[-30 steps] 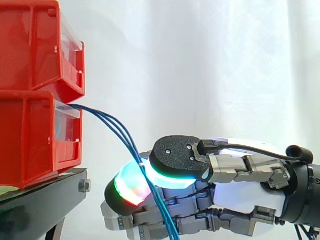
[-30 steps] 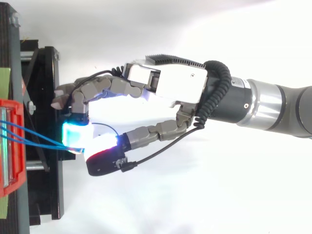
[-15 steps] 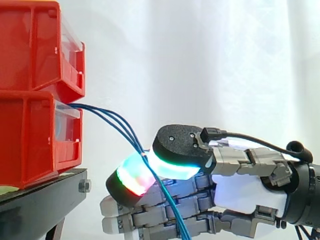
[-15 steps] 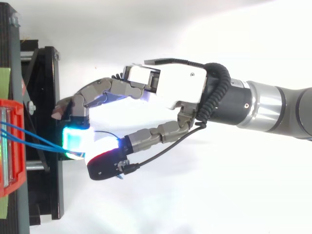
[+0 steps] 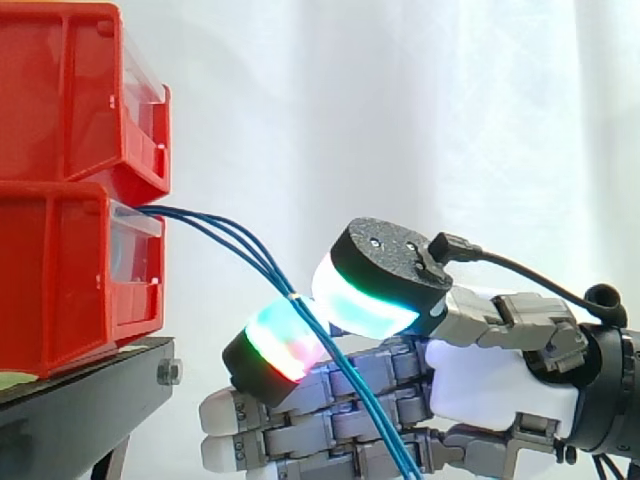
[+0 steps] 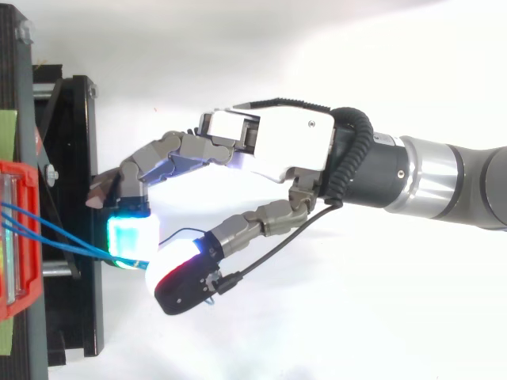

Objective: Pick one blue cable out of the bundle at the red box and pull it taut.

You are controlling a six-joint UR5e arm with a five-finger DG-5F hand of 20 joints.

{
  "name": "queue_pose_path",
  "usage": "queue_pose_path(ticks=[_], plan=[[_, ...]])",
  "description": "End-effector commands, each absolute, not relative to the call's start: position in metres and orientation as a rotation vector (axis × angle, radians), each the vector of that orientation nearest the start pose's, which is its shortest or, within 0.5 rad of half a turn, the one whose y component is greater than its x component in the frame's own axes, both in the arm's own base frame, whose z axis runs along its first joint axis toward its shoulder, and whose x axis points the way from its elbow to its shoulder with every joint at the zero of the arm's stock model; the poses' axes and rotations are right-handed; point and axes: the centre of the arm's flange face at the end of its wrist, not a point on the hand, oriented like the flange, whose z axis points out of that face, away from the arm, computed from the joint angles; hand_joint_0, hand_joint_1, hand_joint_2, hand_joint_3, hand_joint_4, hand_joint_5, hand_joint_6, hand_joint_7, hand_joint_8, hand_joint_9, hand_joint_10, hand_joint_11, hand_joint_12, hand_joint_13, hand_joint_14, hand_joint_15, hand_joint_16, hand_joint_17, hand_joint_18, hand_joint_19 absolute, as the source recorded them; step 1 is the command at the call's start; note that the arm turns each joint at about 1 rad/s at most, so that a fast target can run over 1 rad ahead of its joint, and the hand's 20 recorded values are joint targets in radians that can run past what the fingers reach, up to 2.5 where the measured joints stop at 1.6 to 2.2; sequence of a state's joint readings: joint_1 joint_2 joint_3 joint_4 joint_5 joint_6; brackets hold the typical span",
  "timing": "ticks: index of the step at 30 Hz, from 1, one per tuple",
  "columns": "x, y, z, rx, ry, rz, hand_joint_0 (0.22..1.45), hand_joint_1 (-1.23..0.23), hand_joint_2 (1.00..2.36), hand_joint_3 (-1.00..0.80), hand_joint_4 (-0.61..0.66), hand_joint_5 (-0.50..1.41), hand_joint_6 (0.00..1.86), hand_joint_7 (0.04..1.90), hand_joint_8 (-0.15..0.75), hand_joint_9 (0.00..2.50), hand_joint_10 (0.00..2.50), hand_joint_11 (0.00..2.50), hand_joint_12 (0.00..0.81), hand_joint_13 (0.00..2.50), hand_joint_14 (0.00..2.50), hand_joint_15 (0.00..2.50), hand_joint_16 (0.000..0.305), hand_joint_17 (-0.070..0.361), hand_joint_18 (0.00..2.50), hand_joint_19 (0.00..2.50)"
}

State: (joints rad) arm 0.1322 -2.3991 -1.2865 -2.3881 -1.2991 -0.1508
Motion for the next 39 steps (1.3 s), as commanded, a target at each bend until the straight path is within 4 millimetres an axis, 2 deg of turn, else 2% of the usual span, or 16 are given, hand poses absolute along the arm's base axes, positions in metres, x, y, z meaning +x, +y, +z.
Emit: queue_pose_path(ticks=[1, 5, 10, 15, 17, 20, 23, 26, 29, 39], plan=[[0.778, -0.057, 0.17, 1.056, 1.003, 1.106, 0.52, -0.76, 1.0, -0.48, 0.18, -0.16, 0.82, 1.01, 0.348, 0.54, 0.01, 0.23, 0.422, 0.44, 0.0, 0.14, 0.06, 0.135, 0.39, 0.18], [0.777, -0.059, 0.169, 1.064, 1.003, 1.1, 0.52, -0.75, 1.0, -0.5, 0.17, -0.15, 0.8, 1.0, 0.349, 0.54, 0.01, 0.22, 0.423, 0.44, 0.0, 0.14, 0.06, 0.136, 0.4, 0.18], [0.777, -0.058, 0.168, 1.066, 1.008, 1.097, 0.54, -0.8, 1.0, -0.48, 0.19, -0.14, 0.81, 1.11, 0.355, 0.6, 0.01, 0.25, 0.419, 0.46, 0.0, 0.15, 0.059, 0.133, 0.42, 0.2], [0.777, -0.057, 0.168, 1.068, 1.006, 1.095, 0.53, -0.82, 1.0, -0.5, 0.19, -0.15, 0.83, 1.11, 0.353, 0.61, 0.01, 0.28, 0.421, 0.48, 0.0, 0.16, 0.059, 0.133, 0.44, 0.21], [0.777, -0.057, 0.168, 1.07, 1.004, 1.09, 0.53, -0.82, 1.0, -0.5, 0.19, -0.15, 0.83, 1.05, 0.356, 0.61, 0.01, 0.29, 0.423, 0.48, 0.0, 0.16, 0.059, 0.133, 0.44, 0.21], [0.777, -0.057, 0.167, 1.074, 0.996, 1.076, 0.52, -0.81, 1.0, -0.5, 0.19, -0.14, 0.77, 1.02, 0.354, 0.61, 0.01, 0.28, 0.425, 0.47, 0.01, 0.16, 0.06, 0.135, 0.44, 0.21], [0.777, -0.054, 0.166, 1.072, 0.993, 1.03, 0.51, -0.79, 1.0, -0.5, 0.22, -0.12, 0.67, 1.08, 0.355, 0.6, 0.01, 0.27, 0.427, 0.47, 0.0, 0.15, 0.06, 0.136, 0.45, 0.21], [0.777, -0.052, 0.163, 1.063, 1.005, 0.997, 0.51, -0.78, 1.0, -0.5, 0.23, -0.1, 0.55, 1.25, 0.354, 0.6, 0.01, 0.27, 0.428, 0.47, 0.0, 0.16, 0.061, 0.137, 0.44, 0.22], [0.777, -0.051, 0.163, 1.057, 1.01, 0.989, 0.5, -0.77, 1.0, -0.5, 0.25, -0.09, 0.5, 1.29, 0.355, 0.6, 0.01, 0.26, 0.43, 0.47, 0.0, 0.16, 0.061, 0.137, 0.45, 0.22], [0.778, -0.042, 0.163, 1.035, 1.01, 0.934, 0.5, -0.75, 1.0, -0.5, 0.33, -0.1, 0.5, 1.15, 0.351, 0.59, 0.01, 0.26, 0.43, 0.47, 0.01, 0.16, 0.061, 0.137, 0.44, 0.22]])
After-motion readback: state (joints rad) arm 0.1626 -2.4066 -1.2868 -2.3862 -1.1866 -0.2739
